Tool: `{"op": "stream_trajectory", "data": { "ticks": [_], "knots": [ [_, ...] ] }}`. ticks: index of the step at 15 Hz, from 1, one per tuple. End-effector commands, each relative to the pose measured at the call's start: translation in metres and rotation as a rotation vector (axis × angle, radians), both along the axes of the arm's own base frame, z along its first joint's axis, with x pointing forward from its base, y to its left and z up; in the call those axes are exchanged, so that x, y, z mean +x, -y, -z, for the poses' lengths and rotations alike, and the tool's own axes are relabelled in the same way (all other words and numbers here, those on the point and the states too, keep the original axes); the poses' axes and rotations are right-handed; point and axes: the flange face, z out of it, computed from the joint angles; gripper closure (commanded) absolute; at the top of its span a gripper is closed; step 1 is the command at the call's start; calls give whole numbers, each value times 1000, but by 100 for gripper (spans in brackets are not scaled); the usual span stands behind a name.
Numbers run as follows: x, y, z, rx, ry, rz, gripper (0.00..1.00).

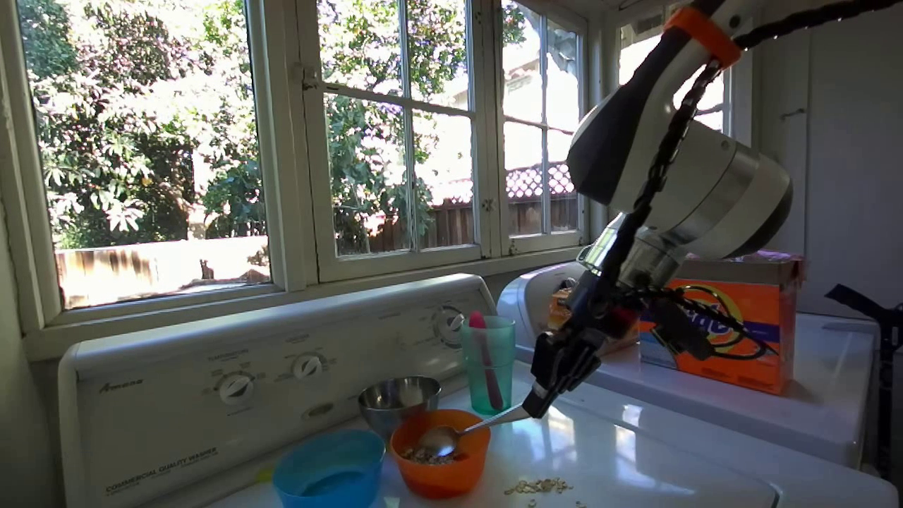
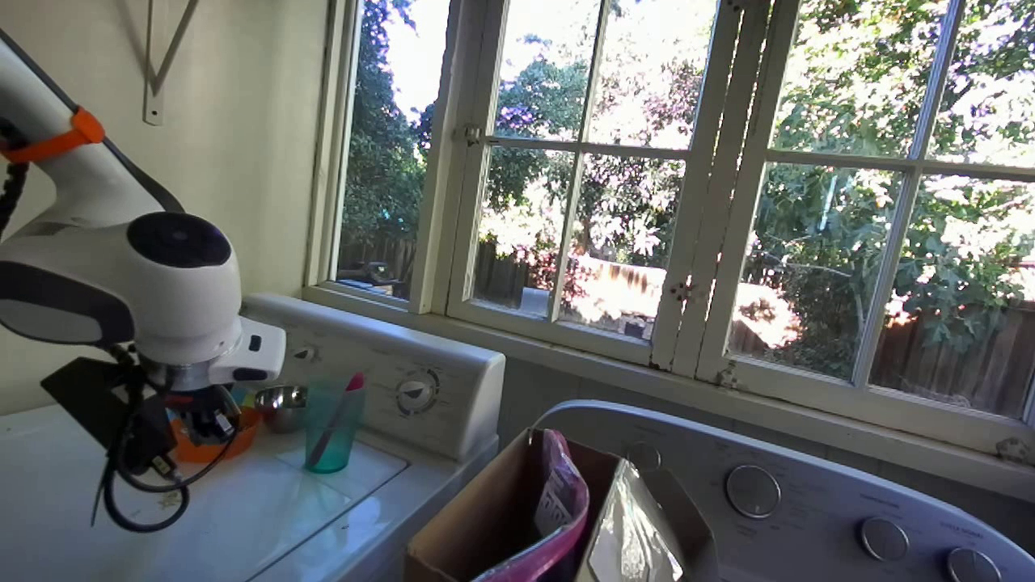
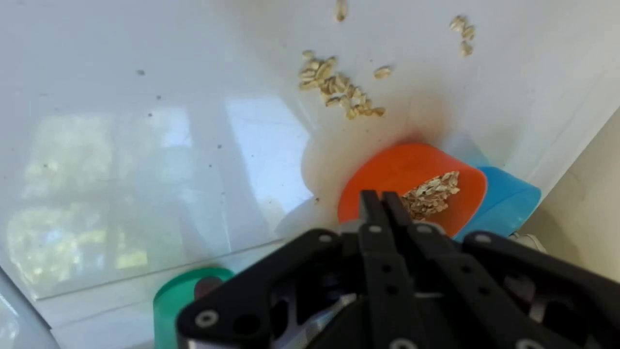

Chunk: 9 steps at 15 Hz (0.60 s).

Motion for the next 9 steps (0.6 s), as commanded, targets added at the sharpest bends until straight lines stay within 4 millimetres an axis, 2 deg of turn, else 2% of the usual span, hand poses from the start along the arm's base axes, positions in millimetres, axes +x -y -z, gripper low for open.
{"op": "stream_trajectory", "data": {
  "ticks": [1, 9],
  "knots": [
    [-4, 10, -8, 107, -112, -1, 99],
    [-11, 29, -16, 211, -316, -11, 99]
  ]
}}
